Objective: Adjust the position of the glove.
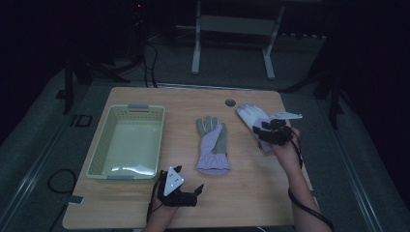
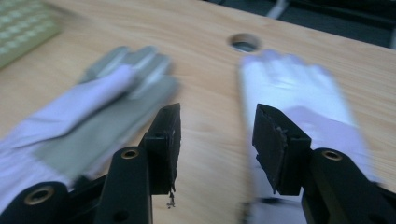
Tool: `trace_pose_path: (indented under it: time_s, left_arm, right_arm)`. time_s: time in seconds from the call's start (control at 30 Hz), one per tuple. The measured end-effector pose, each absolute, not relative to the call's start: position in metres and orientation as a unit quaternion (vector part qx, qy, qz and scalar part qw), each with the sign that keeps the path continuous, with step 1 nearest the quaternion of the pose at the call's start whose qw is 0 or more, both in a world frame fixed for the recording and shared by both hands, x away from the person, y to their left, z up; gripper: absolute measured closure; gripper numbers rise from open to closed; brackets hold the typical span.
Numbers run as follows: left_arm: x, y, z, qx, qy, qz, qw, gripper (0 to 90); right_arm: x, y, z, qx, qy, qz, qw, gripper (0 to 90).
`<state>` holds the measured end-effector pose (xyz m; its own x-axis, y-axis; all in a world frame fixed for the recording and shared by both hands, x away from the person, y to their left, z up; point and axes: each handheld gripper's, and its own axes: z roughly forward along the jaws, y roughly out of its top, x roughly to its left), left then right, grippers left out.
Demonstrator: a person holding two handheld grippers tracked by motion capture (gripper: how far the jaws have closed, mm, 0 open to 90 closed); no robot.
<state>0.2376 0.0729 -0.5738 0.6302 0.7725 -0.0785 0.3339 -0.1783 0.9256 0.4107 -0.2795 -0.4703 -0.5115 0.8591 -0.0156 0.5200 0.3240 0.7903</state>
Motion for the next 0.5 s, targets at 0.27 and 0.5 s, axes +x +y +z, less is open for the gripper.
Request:
trace_pose_path:
  time_s: [0.27,0.5]
  left_arm:
    - [0.238,0.073,-0.574,0.737,0.375,0.209,0.522,0.5]
    - [0.237,0.073,-0.574,0.738,0.374,0.212,0.520,0.5]
  right_arm:
    - [0.431,-0.316,-0.479,0.476,0.769,0.356,0.233,52.1]
    - [0.449,-0.329,-0.486,0.481,0.770,0.359,0.218,51.1]
